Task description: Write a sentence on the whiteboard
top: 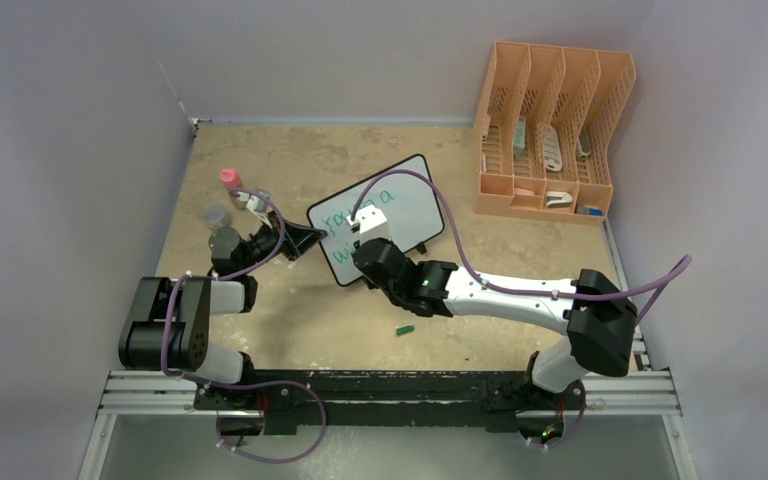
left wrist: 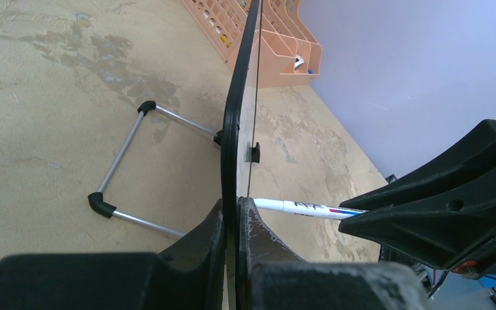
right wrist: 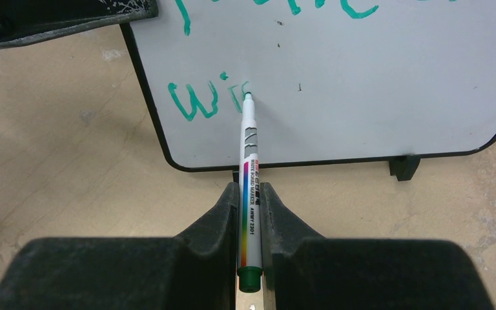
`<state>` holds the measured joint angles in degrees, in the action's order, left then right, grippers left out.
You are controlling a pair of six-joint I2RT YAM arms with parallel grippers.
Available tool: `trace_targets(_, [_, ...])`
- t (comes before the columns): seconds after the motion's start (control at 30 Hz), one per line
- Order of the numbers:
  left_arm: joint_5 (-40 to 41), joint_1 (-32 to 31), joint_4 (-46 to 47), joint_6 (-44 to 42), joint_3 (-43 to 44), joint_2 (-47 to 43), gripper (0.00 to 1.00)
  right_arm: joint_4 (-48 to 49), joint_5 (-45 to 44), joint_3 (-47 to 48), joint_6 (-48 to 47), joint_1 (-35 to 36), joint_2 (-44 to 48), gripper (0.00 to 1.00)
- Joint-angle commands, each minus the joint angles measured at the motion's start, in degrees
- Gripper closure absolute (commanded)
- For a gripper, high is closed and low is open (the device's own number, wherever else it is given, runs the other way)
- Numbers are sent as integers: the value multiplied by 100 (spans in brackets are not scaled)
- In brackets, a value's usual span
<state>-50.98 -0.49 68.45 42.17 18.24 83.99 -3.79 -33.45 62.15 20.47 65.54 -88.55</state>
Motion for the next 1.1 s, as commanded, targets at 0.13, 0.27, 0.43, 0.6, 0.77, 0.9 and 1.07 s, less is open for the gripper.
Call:
trace_targets(0.13, [-78,32,153,-183,136,-113,100,152,-214,194,-29,-111,31,100])
trace_targets(0.27, [-73,32,152,-183,136,-110,100,122,-239,134,32,-127,70,100])
trace_targets(0.43, [-75,32,154,-184,141,-110,100,87,-231,101,75,-129,93,100])
trace_targets(0.6, [-70,34,159,-183,141,-113,100,55,-298,52,140,-142,135,100])
trace_targets(0.77, [-78,32,159,-183,132,-115,100,30,-332,39,192,-160,154,100])
trace_targets(0.9, [-78,32,154,-183,136,-113,100,3,-329,34,212,-164,160,100])
trace_targets(1.07, [-69,33,156,-183,132,-119,100,-42,-262,8,225,-164,179,100])
